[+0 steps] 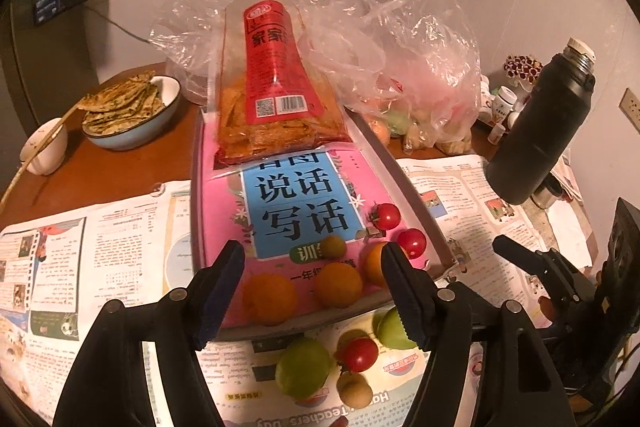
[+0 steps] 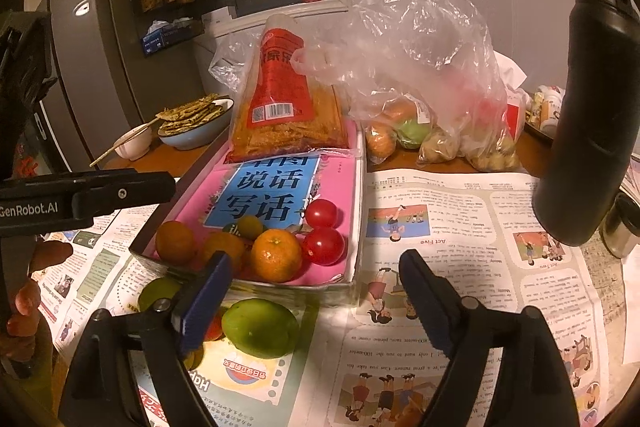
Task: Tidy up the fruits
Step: 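Withdraw both grippers from the tray toward the remaining fruit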
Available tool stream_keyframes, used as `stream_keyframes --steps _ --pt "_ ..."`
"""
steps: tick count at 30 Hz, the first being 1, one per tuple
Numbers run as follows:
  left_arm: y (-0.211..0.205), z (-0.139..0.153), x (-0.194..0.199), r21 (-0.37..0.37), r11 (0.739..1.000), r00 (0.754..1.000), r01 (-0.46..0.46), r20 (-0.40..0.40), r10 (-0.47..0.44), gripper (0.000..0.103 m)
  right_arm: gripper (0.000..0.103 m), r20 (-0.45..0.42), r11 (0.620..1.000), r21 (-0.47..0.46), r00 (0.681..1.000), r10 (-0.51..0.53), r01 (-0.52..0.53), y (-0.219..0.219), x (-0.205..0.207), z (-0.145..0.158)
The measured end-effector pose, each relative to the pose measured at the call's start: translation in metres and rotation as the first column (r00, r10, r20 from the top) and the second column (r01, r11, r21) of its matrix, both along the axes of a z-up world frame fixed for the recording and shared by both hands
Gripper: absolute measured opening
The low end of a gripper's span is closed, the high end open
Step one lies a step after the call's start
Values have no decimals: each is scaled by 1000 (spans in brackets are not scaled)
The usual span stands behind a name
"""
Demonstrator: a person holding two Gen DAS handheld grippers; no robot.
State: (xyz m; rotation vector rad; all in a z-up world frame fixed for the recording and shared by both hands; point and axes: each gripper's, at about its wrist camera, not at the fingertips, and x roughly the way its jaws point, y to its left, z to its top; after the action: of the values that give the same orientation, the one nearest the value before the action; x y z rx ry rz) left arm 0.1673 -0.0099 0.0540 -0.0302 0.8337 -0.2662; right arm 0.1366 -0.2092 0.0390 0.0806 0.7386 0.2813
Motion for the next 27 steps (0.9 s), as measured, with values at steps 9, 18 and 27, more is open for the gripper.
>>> stream_keyframes --steps 9,18,27 --pt "3 -3 -13 29 999 1000 17 -12 -17 75 86 6 1000 -2 1000 5 -5 1 -5 3" --pt "3 -3 -26 48 999 1000 23 -7 -23 74 88 7 1000 -4 1000 7 -7 2 -9 4" --pt "-3 -12 -40 62 997 999 45 -29 -43 75 93 18 1000 2 1000 17 -17 2 -16 7"
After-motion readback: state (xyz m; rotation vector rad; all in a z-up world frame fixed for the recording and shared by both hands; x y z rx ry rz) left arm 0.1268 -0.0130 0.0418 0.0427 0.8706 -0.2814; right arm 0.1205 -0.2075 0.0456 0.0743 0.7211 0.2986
